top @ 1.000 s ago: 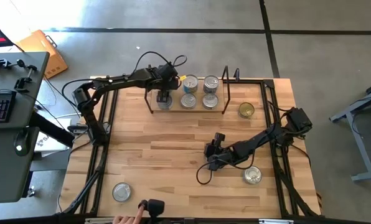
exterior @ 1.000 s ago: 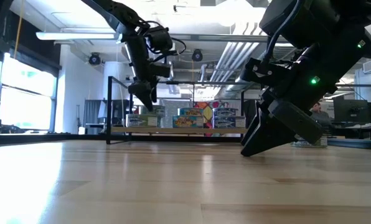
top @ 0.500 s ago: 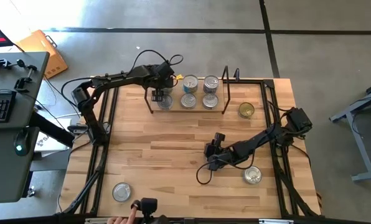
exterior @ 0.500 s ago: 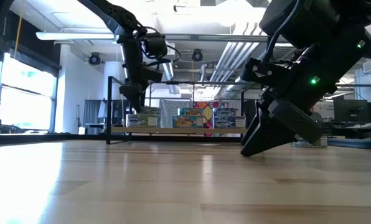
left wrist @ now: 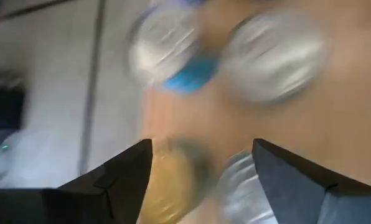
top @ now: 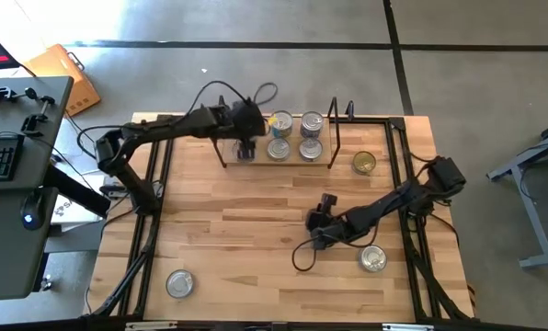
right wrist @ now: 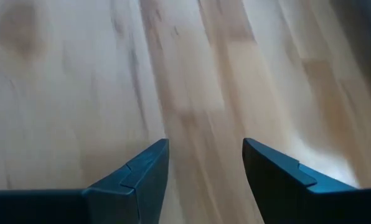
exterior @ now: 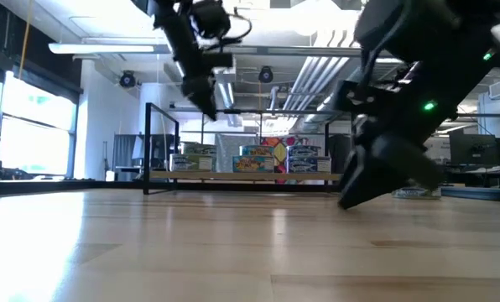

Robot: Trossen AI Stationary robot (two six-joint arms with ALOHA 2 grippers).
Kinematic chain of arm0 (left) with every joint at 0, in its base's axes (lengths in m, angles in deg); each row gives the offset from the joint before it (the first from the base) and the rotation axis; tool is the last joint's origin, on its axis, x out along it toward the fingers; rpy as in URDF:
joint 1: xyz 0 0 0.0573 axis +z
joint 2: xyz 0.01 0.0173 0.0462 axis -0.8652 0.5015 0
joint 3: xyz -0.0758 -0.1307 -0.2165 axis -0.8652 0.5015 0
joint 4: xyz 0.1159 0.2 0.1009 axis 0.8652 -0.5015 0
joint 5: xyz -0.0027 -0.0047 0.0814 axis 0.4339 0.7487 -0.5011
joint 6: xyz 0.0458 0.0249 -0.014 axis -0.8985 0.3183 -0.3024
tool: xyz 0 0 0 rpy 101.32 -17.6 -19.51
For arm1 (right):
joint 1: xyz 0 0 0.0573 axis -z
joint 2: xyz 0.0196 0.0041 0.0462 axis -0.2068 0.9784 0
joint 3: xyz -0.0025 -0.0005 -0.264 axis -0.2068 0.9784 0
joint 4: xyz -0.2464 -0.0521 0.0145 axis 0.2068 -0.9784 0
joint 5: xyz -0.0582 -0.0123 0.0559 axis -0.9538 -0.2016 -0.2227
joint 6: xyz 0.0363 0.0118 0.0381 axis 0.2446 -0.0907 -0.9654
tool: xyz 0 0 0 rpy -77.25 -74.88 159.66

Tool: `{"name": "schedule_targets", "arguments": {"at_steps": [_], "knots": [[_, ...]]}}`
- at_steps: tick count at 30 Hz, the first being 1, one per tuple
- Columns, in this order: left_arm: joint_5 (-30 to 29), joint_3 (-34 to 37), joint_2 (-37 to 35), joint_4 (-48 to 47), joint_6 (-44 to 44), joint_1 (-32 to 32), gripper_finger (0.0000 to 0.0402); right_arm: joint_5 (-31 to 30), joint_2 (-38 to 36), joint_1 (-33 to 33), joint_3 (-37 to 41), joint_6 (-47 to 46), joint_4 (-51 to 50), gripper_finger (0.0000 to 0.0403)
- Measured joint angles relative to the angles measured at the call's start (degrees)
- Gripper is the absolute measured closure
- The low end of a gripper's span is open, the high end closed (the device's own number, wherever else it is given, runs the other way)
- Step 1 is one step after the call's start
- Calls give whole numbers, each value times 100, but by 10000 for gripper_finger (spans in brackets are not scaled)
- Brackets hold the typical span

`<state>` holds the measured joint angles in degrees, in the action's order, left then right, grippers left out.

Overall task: Stack canned seafood by type on shelf
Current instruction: Stack the light blue tuna can on top of the light blue tuna can on the shelf

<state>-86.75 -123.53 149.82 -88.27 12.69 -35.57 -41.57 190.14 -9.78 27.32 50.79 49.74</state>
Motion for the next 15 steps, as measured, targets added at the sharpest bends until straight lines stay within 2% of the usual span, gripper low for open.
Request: {"name": "schedule_targets", "arguments": {"at_steps": [4,9,12,15], "knots": [[770,46,-8,275,491,-641,164,-56,-609,-218,8,-589,-1249,206],[930,556,18,1535,963,-1646,208,-1,-1469,-841,8,-1605,-2966,206],[928,979,18,2598,1108,-2263,231,504,-2009,-1358,8,-2282,-3684,206],[928,1425,20,3616,1359,-2798,247,1236,-2480,-1873,8,-3167,-3891,206]]}}
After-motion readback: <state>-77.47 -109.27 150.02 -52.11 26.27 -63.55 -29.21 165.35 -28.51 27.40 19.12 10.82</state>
